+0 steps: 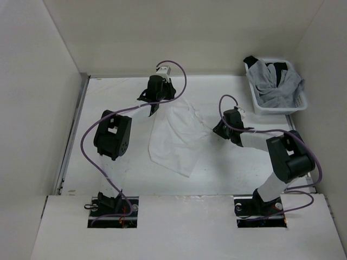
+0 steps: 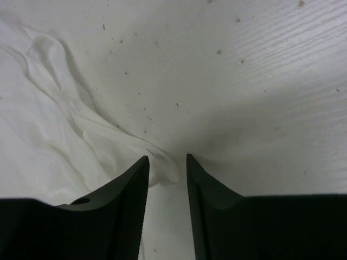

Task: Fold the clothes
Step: Flatten the tank top out

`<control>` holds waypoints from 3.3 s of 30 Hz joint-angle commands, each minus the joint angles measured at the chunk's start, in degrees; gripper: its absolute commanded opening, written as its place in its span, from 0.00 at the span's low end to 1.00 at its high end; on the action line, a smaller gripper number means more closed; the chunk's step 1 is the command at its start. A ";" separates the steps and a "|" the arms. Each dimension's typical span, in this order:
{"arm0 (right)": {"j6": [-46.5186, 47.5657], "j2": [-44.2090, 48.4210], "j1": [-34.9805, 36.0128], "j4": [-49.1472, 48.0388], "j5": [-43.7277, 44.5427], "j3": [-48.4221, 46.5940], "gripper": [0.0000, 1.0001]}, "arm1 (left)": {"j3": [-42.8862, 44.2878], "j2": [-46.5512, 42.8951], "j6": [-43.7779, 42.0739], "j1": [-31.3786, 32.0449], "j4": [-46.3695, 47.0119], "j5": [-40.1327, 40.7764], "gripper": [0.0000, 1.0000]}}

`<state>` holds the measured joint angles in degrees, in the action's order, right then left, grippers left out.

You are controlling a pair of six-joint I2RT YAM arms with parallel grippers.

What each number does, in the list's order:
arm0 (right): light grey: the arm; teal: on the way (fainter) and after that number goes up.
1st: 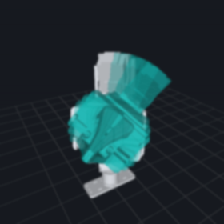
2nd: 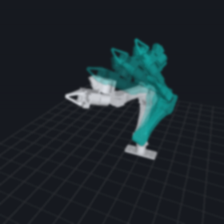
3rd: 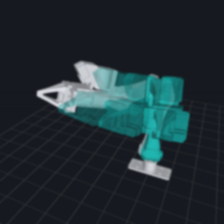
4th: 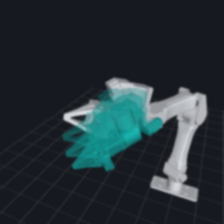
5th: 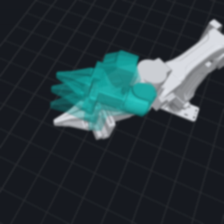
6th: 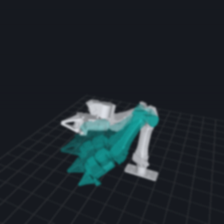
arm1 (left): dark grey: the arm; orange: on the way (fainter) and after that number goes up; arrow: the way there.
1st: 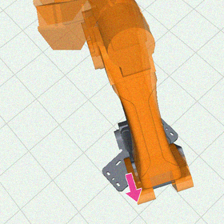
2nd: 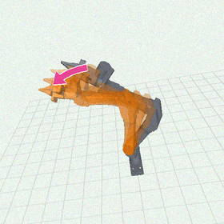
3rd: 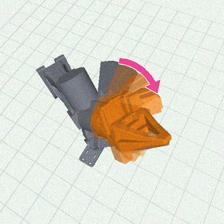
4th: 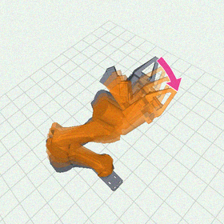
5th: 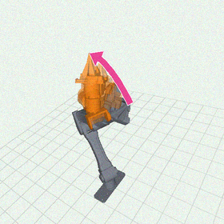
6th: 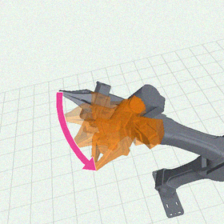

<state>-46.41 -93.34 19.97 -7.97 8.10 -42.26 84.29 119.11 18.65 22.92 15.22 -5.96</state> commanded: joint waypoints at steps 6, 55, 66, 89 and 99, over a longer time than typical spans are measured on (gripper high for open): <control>-4.21 -4.83 0.29 -2.40 -5.55 -4.23 0.03 | -4.92 -8.36 3.93 -0.46 6.57 -1.16 0.01; 19.62 8.31 11.04 8.40 10.39 -33.74 0.00 | -23.33 -33.30 17.47 -8.54 4.46 12.55 0.04; 13.28 -16.45 0.64 15.36 4.29 -56.89 0.27 | -6.39 -16.34 15.62 -11.80 -1.70 12.63 0.36; 9.76 19.86 12.68 -3.37 -2.30 6.22 0.13 | -58.10 -51.53 24.50 -0.11 -9.96 19.85 0.26; 5.98 17.67 11.19 -3.55 -2.21 10.53 0.39 | -58.28 -47.04 24.06 -1.17 -10.74 17.91 0.22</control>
<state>-38.89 -74.98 31.48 -8.12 6.15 -31.75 26.00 71.79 42.83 22.15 2.59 12.82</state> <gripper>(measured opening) 0.387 0.225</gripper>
